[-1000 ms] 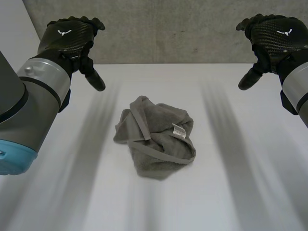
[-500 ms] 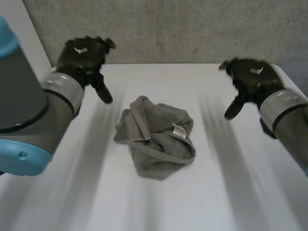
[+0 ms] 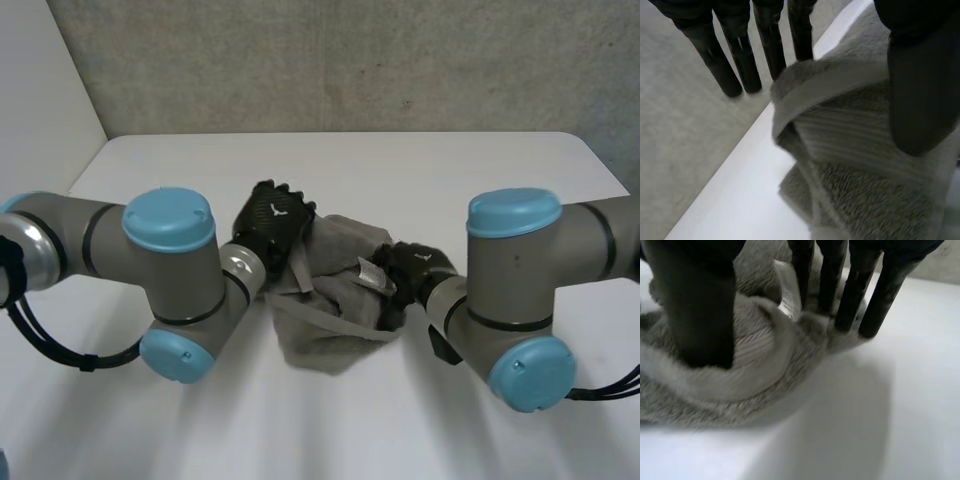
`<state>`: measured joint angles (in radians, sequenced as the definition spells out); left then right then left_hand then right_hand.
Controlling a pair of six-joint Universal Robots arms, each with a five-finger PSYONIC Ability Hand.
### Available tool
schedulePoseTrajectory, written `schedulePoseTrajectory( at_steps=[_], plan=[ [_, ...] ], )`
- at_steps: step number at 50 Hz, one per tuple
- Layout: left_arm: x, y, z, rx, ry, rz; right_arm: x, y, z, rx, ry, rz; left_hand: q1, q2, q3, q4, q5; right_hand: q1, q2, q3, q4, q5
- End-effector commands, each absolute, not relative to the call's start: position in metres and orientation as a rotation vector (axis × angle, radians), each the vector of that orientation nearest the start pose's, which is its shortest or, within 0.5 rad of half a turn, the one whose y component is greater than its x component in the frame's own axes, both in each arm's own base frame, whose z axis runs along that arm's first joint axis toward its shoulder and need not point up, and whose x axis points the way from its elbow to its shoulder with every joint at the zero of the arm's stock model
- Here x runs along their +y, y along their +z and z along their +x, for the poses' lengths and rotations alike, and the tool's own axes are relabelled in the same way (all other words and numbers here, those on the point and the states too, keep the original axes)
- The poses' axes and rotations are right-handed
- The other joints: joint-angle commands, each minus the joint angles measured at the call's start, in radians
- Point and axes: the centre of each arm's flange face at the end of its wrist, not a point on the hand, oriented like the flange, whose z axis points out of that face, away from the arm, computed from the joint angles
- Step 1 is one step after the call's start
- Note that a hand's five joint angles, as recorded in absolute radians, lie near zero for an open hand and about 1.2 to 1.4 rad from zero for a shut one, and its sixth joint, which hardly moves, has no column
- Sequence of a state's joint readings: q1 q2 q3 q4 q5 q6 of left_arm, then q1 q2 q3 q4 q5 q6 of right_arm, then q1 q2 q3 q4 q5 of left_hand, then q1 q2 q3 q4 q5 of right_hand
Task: Fold the towel.
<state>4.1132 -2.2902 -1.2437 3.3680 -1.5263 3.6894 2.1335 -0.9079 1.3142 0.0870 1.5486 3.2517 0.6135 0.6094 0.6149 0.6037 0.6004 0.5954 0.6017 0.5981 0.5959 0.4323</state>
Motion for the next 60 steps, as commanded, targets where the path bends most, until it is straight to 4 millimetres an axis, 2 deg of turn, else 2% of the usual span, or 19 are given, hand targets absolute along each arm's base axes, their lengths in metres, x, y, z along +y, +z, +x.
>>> schedulePoseTrajectory(
  at_steps=[1,4,7,9,11,13,14,16,19,24,30,34,40,45,49,53,55,57,60],
  plan=[
    [-0.273,0.147,-0.364,2.046,-2.073,1.426,-0.257,0.132,0.321,2.374,-1.334,-0.563,0.508,0.512,0.506,0.518,0.346,0.411,0.405,0.409,0.411,0.400],
    [-0.275,0.150,-0.365,2.035,-2.089,1.420,-0.263,0.136,0.322,2.356,-1.354,-0.567,0.754,0.758,0.752,0.764,0.592,0.799,0.793,0.796,0.798,0.787],
    [-0.278,0.164,-0.366,1.999,-2.141,1.392,-0.269,0.150,0.327,2.310,-1.404,-0.585,0.783,0.787,0.781,0.793,0.621,0.801,0.795,0.798,0.800,0.789],
    [-0.286,0.206,-0.364,1.906,-2.281,1.284,-0.277,0.164,0.328,2.276,-1.462,-0.606,0.783,0.787,0.781,0.793,0.621,0.801,0.795,0.798,0.800,0.789],
    [-0.288,0.232,-0.360,1.854,-2.352,1.216,-0.283,0.187,0.331,2.219,-1.549,-0.649,0.783,0.787,0.781,0.793,0.621,0.801,0.795,0.798,0.800,0.789],
    [-0.290,0.258,-0.352,1.823,-2.421,1.121,-0.293,0.249,0.318,2.094,-1.777,-0.691,0.783,0.787,0.781,0.793,0.621,0.801,0.795,0.798,0.800,0.789],
    [-0.295,0.280,-0.340,1.815,-2.477,0.994,-0.293,0.250,0.318,2.093,-1.778,-0.691,0.783,0.787,0.781,0.793,0.621,0.801,0.795,0.798,0.800,0.789],
    [-0.300,0.300,-0.326,1.827,-2.528,0.859,-0.293,0.303,0.295,1.991,-1.977,-0.728,0.783,0.787,0.781,0.793,0.621,0.801,0.795,0.798,0.800,0.789],
    [-0.300,0.340,-0.299,1.854,-2.659,0.593,-0.278,0.333,0.286,1.900,-2.074,-0.826,0.783,0.787,0.781,0.793,0.621,0.801,0.795,0.798,0.800,0.789],
    [-0.285,0.354,-0.274,2.028,-2.700,0.400,-0.264,0.340,0.269,1.922,-2.085,-0.985,0.783,0.787,0.781,0.793,0.621,0.801,0.795,0.798,0.800,0.789],
    [-0.276,0.311,-0.250,2.339,-2.445,0.318,-0.253,0.321,0.254,2.049,-1.989,-1.181,0.783,0.787,0.781,0.793,0.621,0.801,0.795,0.798,0.800,0.789],
    [-0.270,0.284,-0.244,2.450,-2.321,0.316,-0.239,0.287,0.251,2.139,-1.820,-1.450,0.783,0.787,0.781,0.793,0.621,0.801,0.795,0.798,0.800,0.789],
    [-0.277,0.253,-0.233,2.530,-2.171,0.289,-0.251,0.244,0.254,2.216,-1.658,-1.586,0.783,0.787,0.781,0.793,0.621,0.801,0.795,0.798,0.800,0.789],
    [-0.300,0.247,-0.223,2.506,-2.148,0.234,-0.271,0.246,0.263,2.169,-1.759,-1.555,0.783,0.787,0.781,0.793,0.621,0.801,0.795,0.798,0.800,0.789],
    [-0.331,0.265,-0.233,2.438,-2.274,0.229,-0.295,0.258,0.275,2.035,-1.986,-1.465,0.783,0.787,0.781,0.793,0.621,0.801,0.795,0.798,0.800,0.789],
    [-0.350,0.296,-0.241,2.342,-2.441,0.214,-0.337,0.307,0.286,1.672,-2.472,-1.156,0.783,0.787,0.781,0.793,0.621,0.801,0.795,0.798,0.800,0.789],
    [-0.364,0.349,-0.243,2.160,-2.699,0.124,-0.345,0.329,0.288,1.509,-2.600,-0.999,0.783,0.787,0.781,0.793,0.621,0.801,0.795,0.798,0.800,0.789],
    [-0.367,0.375,-0.241,2.065,-2.837,0.052,-0.351,0.371,0.278,1.216,-2.733,-0.694,0.783,0.787,0.781,0.793,0.621,0.801,0.795,0.798,0.800,0.789],
    [-0.370,0.408,-0.235,1.938,-3.074,-0.108,-0.350,0.389,0.268,1.116,-2.744,-0.586,0.783,0.787,0.781,0.793,0.621,0.801,0.795,0.798,0.800,0.789]
  ],
)
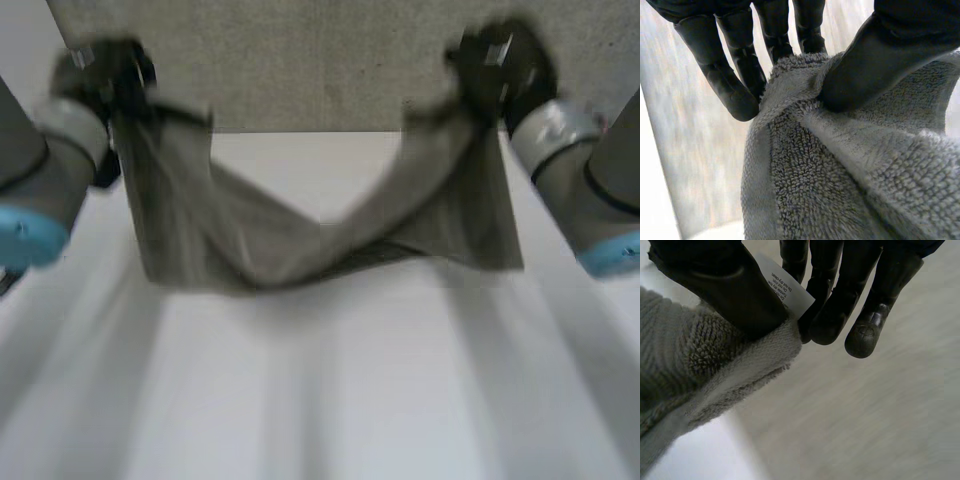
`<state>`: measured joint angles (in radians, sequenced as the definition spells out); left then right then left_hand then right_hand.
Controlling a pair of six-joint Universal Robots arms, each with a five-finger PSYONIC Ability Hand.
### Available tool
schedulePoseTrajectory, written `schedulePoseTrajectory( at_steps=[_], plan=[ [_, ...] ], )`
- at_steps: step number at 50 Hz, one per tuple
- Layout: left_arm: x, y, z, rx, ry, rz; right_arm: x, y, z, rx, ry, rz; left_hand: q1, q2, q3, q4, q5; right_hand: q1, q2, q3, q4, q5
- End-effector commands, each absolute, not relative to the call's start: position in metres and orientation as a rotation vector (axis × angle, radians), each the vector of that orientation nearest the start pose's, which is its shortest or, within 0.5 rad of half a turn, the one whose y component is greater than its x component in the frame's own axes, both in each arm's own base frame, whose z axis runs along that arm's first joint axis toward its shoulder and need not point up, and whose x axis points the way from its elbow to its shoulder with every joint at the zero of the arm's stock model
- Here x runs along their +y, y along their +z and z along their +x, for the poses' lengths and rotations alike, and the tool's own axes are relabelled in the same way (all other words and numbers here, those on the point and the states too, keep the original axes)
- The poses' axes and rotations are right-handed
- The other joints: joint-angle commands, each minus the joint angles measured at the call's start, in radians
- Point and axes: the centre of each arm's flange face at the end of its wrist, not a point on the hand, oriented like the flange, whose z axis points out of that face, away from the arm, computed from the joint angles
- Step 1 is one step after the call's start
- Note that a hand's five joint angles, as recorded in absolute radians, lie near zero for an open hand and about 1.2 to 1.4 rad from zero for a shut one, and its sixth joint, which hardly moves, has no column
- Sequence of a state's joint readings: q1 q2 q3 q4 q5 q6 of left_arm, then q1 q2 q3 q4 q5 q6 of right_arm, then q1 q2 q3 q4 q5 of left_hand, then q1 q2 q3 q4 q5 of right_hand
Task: Fold the towel.
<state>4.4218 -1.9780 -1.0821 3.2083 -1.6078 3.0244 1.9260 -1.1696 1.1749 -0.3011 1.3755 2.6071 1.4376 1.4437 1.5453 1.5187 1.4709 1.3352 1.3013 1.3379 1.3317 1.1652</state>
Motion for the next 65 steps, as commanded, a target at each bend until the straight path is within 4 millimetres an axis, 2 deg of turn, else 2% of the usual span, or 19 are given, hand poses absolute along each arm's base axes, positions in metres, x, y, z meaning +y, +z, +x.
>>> schedulePoseTrajectory(
  at_steps=[1,5,9,16,17,19,21,22,24,27,36,37,38,40,43,44,46,56,65],
  plan=[
    [-0.370,0.408,-0.235,1.937,-3.075,-0.109,-0.349,0.398,0.257,1.062,-2.728,-0.516,-0.041,-0.047,-0.149,-0.122,-0.249,0.061,0.095,0.058,0.065,0.057],
    [-0.370,0.425,-0.220,1.867,-3.267,-0.284,-0.346,0.399,0.240,1.085,-2.620,-0.460,-0.041,-0.047,-0.149,-0.122,-0.249,0.061,0.095,0.058,0.065,0.057],
    [-0.368,0.401,-0.215,2.010,-3.213,-0.327,-0.342,0.385,0.242,1.154,-2.532,-0.544,-0.041,-0.047,-0.149,-0.122,-0.249,0.061,0.095,0.058,0.065,0.057],
    [-0.355,0.300,-0.206,2.450,-2.895,-0.218,-0.337,0.336,0.247,1.308,-2.312,-0.819,-0.041,-0.047,-0.149,-0.122,-0.249,0.061,0.095,0.058,0.065,0.057],
    [-0.355,0.300,-0.206,2.451,-2.894,-0.218,-0.337,0.317,0.243,1.373,-2.245,-0.867,-0.041,-0.047,-0.149,-0.122,-0.249,0.061,0.095,0.058,0.065,0.057],
    [-0.346,0.259,-0.199,2.546,-2.809,-0.178,-0.336,0.297,0.241,1.425,-2.175,-0.917,-0.041,-0.047,-0.149,-0.122,-0.249,0.061,0.095,0.058,0.065,0.057],
    [-0.341,0.240,-0.196,2.574,-2.779,-0.147,-0.333,0.257,0.240,1.529,-2.065,-0.989,-0.041,-0.047,-0.149,-0.122,-0.249,0.061,0.095,0.058,0.065,0.057],
    [-0.335,0.224,-0.193,2.592,-2.761,-0.099,-0.333,0.256,0.239,1.529,-2.064,-0.990,-0.041,-0.047,-0.149,-0.122,-0.249,0.061,0.095,0.058,0.065,0.057],
    [-0.330,0.211,-0.193,2.593,-2.757,-0.026,-0.328,0.221,0.236,1.616,-1.995,-1.069,-0.041,-0.047,-0.149,-0.122,-0.249,0.061,0.095,0.058,0.065,0.057],
    [-0.319,0.194,-0.195,2.552,-2.771,0.172,-0.326,0.208,0.231,1.658,-1.986,-1.108,-0.041,-0.047,-0.149,-0.122,-0.249,0.061,0.095,0.058,0.065,0.057],
    [-0.305,0.178,-0.195,2.400,-2.703,0.578,-0.313,0.186,0.220,1.826,-1.884,-1.290,-0.041,-0.047,-0.149,-0.122,-0.249,0.056,0.090,0.054,0.060,0.052],
    [-0.304,0.176,-0.194,2.395,-2.677,0.619,-0.310,0.186,0.220,1.851,-1.854,-1.303,-0.041,-0.047,-0.149,-0.122,-0.249,-0.269,-0.235,-0.272,-0.266,-0.274],
    [-0.302,0.174,-0.195,2.406,-2.658,0.657,-0.310,0.186,0.220,1.852,-1.854,-1.303,-0.041,-0.047,-0.149,-0.122,-0.249,-0.273,-0.239,-0.275,-0.269,-0.277],
    [-0.300,0.173,-0.196,2.412,-2.644,0.695,-0.304,0.188,0.221,1.882,-1.810,-1.325,-0.093,-0.099,-0.201,-0.174,-0.301,-0.846,-0.812,-0.848,-0.842,-0.850],
    [-0.296,0.170,-0.199,2.432,-2.617,0.756,-0.302,0.188,0.221,1.904,-1.795,-1.326,-0.555,-0.561,-0.663,-0.636,-0.763,-1.015,-0.981,-1.018,-1.012,-1.020],
    [-0.296,0.170,-0.199,2.432,-2.616,0.756,-0.301,0.190,0.220,1.927,-1.793,-1.323,-0.558,-0.564,-0.665,-0.639,-0.765,-1.129,-1.095,-1.131,-1.125,-1.133],
    [-0.290,0.172,-0.202,2.411,-2.599,0.824,-0.301,0.191,0.218,1.956,-1.798,-1.317,-0.807,-0.813,-0.914,-0.888,-1.014,-1.161,-1.127,-1.163,-1.157,-1.165],
    [-0.269,0.187,-0.203,2.073,-2.522,1.075,-0.277,0.223,0.222,2.006,-1.881,-1.316,-1.015,-1.021,-1.123,-1.096,-1.223,-1.161,-1.127,-1.163,-1.157,-1.165],
    [-0.236,0.198,-0.226,1.816,-2.473,1.340,-0.262,0.217,0.230,2.147,-1.844,-1.313,-1.066,-1.072,-1.173,-1.147,-1.273,-1.161,-1.127,-1.163,-1.157,-1.165]
  ],
)
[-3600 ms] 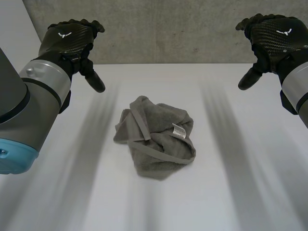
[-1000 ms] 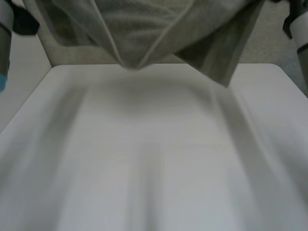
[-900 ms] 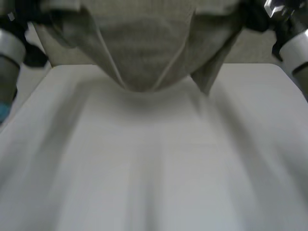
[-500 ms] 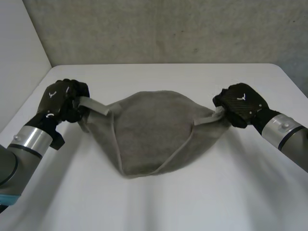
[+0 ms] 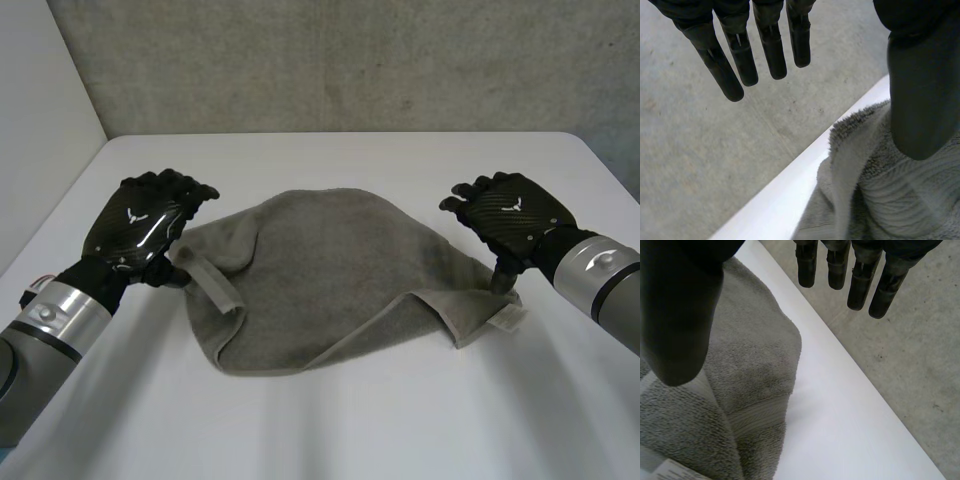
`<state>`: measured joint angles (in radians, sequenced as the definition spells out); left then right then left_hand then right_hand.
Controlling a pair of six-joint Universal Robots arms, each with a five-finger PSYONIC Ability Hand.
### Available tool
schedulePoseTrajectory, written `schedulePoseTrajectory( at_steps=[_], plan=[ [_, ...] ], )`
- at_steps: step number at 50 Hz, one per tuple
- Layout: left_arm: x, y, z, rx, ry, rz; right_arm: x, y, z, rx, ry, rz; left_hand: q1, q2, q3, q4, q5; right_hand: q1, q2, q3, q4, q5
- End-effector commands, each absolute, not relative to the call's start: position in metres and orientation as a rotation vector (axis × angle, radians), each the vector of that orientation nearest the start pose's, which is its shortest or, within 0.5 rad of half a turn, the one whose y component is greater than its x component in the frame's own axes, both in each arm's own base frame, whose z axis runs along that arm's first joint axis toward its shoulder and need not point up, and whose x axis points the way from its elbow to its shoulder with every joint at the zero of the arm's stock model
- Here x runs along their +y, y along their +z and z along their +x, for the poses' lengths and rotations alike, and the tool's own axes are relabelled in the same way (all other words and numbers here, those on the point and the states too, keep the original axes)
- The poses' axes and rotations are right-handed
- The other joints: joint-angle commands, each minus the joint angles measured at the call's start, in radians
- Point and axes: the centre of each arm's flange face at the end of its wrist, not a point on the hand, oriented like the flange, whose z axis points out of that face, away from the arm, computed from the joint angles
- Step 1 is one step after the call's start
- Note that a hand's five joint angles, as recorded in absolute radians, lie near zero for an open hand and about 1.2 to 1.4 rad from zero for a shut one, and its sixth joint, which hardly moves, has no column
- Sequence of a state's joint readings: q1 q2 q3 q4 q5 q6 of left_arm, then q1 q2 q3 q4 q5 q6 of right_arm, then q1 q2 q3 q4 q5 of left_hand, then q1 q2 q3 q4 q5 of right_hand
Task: Fold the towel.
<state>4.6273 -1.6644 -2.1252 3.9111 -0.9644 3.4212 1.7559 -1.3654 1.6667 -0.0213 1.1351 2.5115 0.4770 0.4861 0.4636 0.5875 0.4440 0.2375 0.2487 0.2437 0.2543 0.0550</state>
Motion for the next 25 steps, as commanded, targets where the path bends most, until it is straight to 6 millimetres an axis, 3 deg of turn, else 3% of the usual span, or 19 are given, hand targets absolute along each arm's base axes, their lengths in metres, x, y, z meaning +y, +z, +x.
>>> schedulePoseTrajectory(
  at_steps=[1,4,8,10,16,18,25],
  plan=[
    [-0.236,0.198,-0.226,1.816,-2.473,1.340,-0.255,0.214,0.236,2.167,-1.831,-1.324,-0.105,-0.114,-0.092,-0.215,-0.246,-0.063,-0.074,-0.069,-0.080,-0.055],
    [-0.224,0.197,-0.232,1.783,-2.443,1.411,-0.239,0.200,0.250,2.196,-1.777,-1.356,-0.105,-0.114,-0.092,-0.215,-0.246,-0.063,-0.074,-0.069,-0.080,-0.055],
    [-0.207,0.192,-0.237,1.725,-2.373,1.513,-0.230,0.188,0.254,2.237,-1.754,-1.341,-0.105,-0.114,-0.092,-0.215,-0.246,-0.063,-0.074,-0.069,-0.080,-0.055],
    [-0.203,0.189,-0.238,1.704,-2.344,1.543,-0.228,0.181,0.254,2.253,-1.765,-1.234,-0.105,-0.114,-0.092,-0.215,-0.246,-0.063,-0.074,-0.069,-0.080,-0.055],
    [-0.189,0.173,-0.236,1.592,-2.218,1.654,-0.229,0.161,0.255,2.292,-1.700,-1.091,-0.105,-0.114,-0.092,-0.215,-0.246,-0.063,-0.074,-0.069,-0.080,-0.055],
    [-0.187,0.169,-0.236,1.570,-2.187,1.679,-0.231,0.145,0.257,2.326,-1.643,-1.053,-0.108,-0.117,-0.094,-0.218,-0.249,-0.063,-0.074,-0.069,-0.080,-0.055],
    [-0.177,0.158,-0.234,1.535,-2.114,1.734,-0.242,0.136,0.261,2.323,-1.655,-1.027,-0.108,-0.117,-0.094,-0.218,-0.249,-0.062,-0.073,-0.068,-0.079,-0.054]
  ],
)
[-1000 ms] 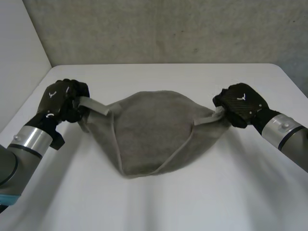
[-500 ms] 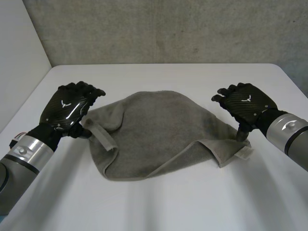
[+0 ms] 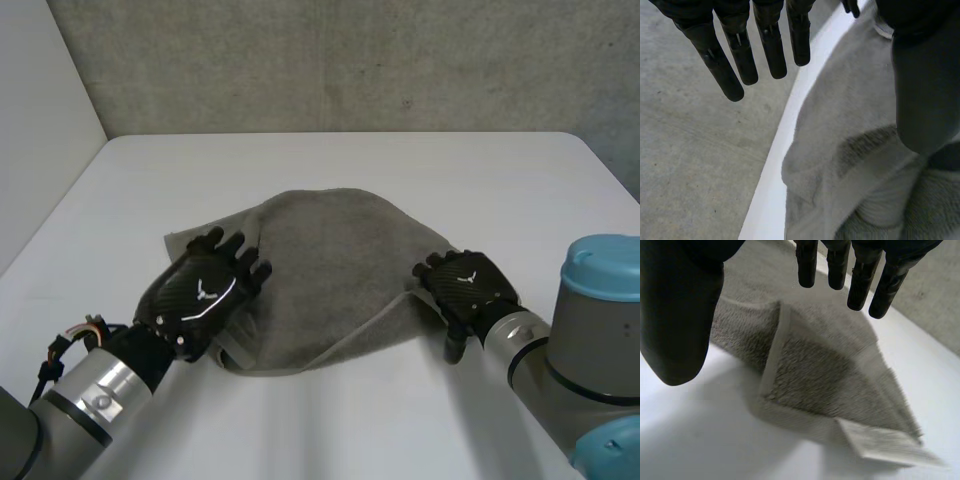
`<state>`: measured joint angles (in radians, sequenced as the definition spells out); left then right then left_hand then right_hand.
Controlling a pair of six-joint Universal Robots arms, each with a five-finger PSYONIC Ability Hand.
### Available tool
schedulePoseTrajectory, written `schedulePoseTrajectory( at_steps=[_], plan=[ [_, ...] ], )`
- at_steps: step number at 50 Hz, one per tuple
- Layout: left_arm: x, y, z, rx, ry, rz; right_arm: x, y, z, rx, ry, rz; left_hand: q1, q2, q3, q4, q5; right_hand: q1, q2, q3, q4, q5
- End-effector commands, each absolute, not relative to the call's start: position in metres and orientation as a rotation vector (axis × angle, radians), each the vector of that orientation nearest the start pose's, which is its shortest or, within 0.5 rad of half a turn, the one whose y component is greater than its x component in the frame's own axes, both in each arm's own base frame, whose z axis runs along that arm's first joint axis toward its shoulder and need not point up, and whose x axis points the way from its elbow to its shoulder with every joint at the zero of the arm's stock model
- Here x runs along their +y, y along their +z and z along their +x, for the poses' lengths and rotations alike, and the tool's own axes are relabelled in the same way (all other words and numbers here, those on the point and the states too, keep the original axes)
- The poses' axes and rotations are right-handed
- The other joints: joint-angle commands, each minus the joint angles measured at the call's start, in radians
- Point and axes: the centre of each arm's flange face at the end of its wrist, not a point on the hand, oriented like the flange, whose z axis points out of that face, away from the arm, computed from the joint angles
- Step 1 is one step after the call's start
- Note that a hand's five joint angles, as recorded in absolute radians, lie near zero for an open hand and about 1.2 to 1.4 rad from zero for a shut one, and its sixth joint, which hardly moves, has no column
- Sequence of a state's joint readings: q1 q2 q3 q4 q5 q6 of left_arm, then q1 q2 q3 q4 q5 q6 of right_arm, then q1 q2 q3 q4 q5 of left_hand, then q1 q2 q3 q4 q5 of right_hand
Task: Fold the towel.
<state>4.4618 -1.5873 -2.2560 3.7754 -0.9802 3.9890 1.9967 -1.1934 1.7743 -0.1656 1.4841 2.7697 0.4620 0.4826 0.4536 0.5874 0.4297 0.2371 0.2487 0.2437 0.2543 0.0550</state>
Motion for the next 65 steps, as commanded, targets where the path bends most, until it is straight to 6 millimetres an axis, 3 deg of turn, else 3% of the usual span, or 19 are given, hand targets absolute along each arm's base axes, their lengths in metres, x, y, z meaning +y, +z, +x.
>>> schedulePoseTrajectory(
  at_steps=[1,10,19,24,31,39,52,65],
  plan=[
    [-0.174,0.157,-0.234,-1.544,2.104,-1.742,-0.245,0.134,0.262,2.322,-1.664,-1.021,-0.093,-0.113,-0.084,-0.218,-0.235,-0.023,-0.035,-0.030,-0.041,-0.016],
    [-0.146,0.154,-0.249,-1.530,2.017,-1.718,-0.258,0.119,0.263,2.367,-1.699,-0.994,-0.090,-0.111,-0.082,-0.215,-0.232,0.089,0.077,0.082,0.071,0.096],
    [-0.142,0.148,-0.262,-1.645,1.984,-1.624,-0.269,0.118,0.259,2.380,-1.777,-0.946,-0.093,-0.113,-0.084,-0.218,-0.235,0.387,0.376,0.381,0.370,0.395],
    [-0.148,0.133,-0.269,-1.783,1.971,-1.619,-0.269,0.119,0.259,2.375,-1.782,-0.943,-0.087,-0.108,-0.079,-0.212,-0.229,0.529,0.517,0.522,0.512,0.537],
    [-0.149,0.124,-0.280,-1.848,1.966,-1.621,-0.272,0.124,0.258,2.349,-1.835,-0.931,-0.084,-0.105,-0.076,-0.209,-0.226,0.767,0.755,0.760,0.749,0.774],
    [-0.141,0.115,-0.293,-1.817,1.945,-1.664,-0.279,0.143,0.249,2.326,-1.901,-0.893,-0.067,-0.087,-0.058,-0.192,-0.209,0.787,0.776,0.781,0.770,0.795],
    [-0.170,0.107,-0.302,-1.882,2.024,-1.656,-0.282,0.145,0.241,2.331,-1.891,-0.893,0.104,0.083,0.112,-0.022,-0.038,0.787,0.776,0.781,0.770,0.795],
    [-0.214,0.113,-0.276,-1.998,2.136,-1.735,-0.282,0.146,0.241,2.327,-1.907,-0.931,0.547,0.527,0.556,0.422,0.405,0.787,0.776,0.781,0.770,0.795]
  ],
)
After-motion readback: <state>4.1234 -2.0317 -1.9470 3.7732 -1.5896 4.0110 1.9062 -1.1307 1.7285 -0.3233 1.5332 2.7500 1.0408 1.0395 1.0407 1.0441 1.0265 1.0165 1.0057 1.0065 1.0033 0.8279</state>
